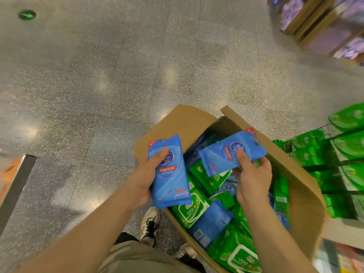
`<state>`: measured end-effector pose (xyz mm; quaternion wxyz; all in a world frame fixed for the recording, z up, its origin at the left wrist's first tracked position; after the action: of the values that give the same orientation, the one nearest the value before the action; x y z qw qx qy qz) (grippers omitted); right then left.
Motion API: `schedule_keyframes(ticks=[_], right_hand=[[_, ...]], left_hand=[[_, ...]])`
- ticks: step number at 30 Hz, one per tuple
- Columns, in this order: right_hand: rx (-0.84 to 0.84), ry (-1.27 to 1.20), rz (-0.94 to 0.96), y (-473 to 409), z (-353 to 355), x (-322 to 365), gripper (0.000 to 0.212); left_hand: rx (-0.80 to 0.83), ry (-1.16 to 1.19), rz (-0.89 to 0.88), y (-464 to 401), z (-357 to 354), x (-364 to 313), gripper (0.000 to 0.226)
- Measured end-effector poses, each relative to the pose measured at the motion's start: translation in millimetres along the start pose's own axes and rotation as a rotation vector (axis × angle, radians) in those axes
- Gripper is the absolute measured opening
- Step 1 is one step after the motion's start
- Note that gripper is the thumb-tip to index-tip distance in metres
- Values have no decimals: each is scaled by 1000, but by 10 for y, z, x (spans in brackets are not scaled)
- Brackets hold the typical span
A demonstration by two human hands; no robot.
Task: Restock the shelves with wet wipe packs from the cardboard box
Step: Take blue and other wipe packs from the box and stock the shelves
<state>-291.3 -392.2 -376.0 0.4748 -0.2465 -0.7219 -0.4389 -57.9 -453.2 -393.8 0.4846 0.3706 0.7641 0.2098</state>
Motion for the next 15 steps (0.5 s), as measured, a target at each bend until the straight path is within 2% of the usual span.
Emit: schedule_keyframes(ticks=[3, 6, 10, 15], right_hand=[[88, -81, -15, 199, 47, 246, 21], [178, -2, -54, 416, -20, 389, 4], [316, 244, -41, 649, -191, 389, 6], [372, 529, 68, 751, -333, 232, 19]], left_hand=[[-1, -9, -10, 46, -60, -6, 43], [11, -71, 36, 80, -141, 15, 50], [21, -118, 68, 88, -276, 101, 71], [108, -151, 67, 132, -387, 95, 76]])
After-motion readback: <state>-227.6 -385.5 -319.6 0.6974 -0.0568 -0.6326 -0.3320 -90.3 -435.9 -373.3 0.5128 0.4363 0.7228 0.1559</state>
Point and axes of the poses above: each hand's wrist, its own y-axis away from the middle knuckle, its own z-axis out of the back of the hand, x = y × z, the point moved 1 cm from there along -y, towards the middle knuckle, and after that the axes turned 4 degrees about -y, right-handed, at the moved point
